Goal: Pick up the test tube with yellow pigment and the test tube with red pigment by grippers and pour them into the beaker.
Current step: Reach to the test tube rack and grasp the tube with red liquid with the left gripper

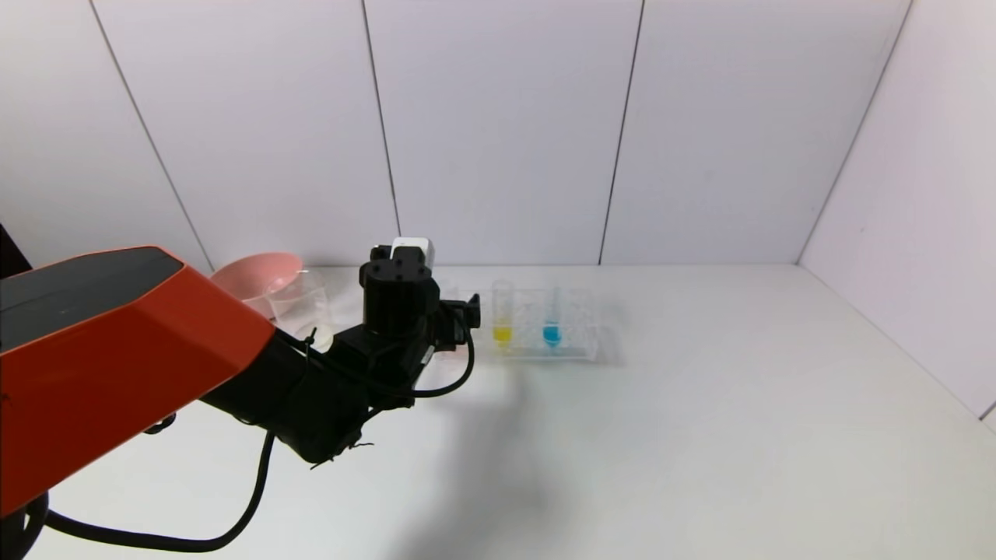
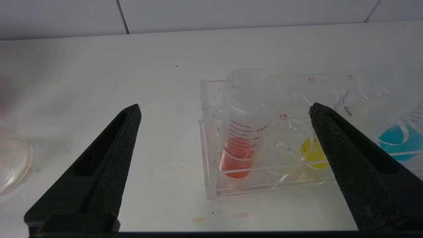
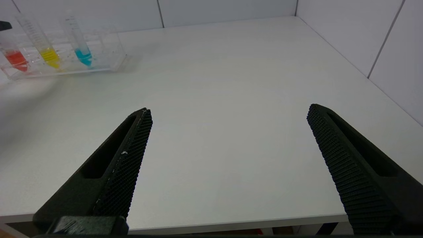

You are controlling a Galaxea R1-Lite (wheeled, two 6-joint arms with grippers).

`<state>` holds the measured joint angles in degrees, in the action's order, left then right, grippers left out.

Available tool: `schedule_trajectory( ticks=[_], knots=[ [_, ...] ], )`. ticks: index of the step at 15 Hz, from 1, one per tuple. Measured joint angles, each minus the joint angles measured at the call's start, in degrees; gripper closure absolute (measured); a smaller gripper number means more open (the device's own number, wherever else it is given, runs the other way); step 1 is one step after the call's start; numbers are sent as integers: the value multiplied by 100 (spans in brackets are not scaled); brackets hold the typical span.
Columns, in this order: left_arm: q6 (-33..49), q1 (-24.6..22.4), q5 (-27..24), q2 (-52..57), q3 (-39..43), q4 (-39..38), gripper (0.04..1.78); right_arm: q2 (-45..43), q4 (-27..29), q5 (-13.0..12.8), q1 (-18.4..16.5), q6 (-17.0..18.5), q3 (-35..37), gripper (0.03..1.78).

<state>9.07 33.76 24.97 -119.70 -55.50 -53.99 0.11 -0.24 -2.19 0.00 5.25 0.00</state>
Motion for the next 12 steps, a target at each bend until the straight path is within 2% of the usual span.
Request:
schedule_trajectory(
  ticks=[4,6,9,12],
  knots=[
    [-95,9,22,-135,-107,-30,6,0,0,0,0,0,0,10],
    [-91,33,22,-157,-108,-37,16,0,0,2,0,-2,0,10],
    [-89,102,28,-183,-133,-102,52,0,0,0,0,0,0,10],
    [-100,174,28,-211,-177,-124,109,0,2,0,0,0,0,10]
  ],
)
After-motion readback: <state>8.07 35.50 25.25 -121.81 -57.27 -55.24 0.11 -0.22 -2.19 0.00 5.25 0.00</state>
